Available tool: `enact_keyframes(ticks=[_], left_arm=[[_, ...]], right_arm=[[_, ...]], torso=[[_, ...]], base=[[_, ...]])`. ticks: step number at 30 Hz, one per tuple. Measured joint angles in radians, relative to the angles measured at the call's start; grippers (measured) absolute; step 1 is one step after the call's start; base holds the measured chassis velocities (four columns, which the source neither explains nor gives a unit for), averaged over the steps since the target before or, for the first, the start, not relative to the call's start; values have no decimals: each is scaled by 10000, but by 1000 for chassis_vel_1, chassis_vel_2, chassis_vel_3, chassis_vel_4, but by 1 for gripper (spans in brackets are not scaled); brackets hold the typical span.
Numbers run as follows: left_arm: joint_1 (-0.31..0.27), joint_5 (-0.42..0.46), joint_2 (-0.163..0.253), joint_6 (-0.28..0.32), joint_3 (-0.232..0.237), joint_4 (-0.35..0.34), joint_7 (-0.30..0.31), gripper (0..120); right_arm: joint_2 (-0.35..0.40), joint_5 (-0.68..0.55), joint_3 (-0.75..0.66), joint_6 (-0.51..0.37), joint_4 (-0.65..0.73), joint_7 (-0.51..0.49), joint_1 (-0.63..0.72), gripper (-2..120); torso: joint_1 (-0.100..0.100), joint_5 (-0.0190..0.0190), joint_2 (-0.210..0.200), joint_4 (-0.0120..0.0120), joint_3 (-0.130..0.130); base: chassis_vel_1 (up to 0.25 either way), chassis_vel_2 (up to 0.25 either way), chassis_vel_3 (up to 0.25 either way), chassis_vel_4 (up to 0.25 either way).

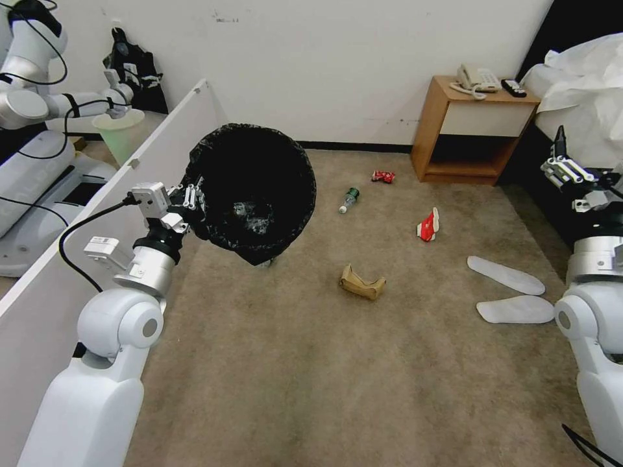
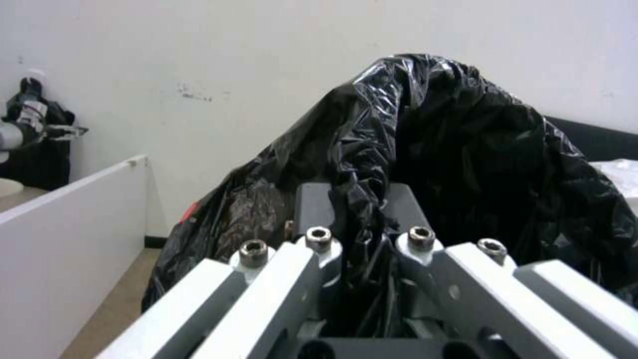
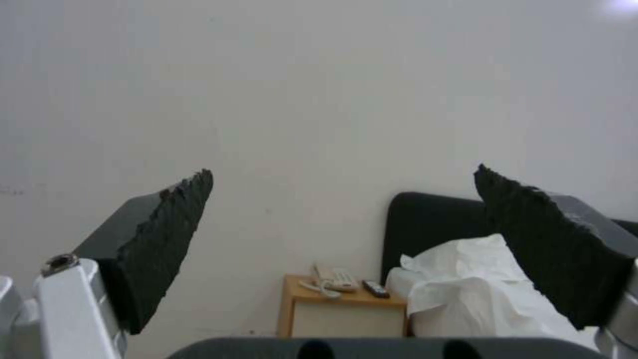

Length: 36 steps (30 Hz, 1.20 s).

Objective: Pick up the trash bin, then pick up the garbage from the floor and place it into the trash bin.

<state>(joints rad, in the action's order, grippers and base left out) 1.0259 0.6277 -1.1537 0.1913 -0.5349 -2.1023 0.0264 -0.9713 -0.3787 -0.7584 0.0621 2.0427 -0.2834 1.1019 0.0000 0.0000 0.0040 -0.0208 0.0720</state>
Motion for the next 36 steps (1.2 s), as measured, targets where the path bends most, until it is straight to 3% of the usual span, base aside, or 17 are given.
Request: enact_keyframes(ticks=[36], left_arm=[[-108,224,-81,-17,72,127,-10,4]], right_arm=[[-50,-343,313,-45,-105,137,-148,100]], torso=[[0,0,0,0,0]], base=[[-7,-8,6,7]])
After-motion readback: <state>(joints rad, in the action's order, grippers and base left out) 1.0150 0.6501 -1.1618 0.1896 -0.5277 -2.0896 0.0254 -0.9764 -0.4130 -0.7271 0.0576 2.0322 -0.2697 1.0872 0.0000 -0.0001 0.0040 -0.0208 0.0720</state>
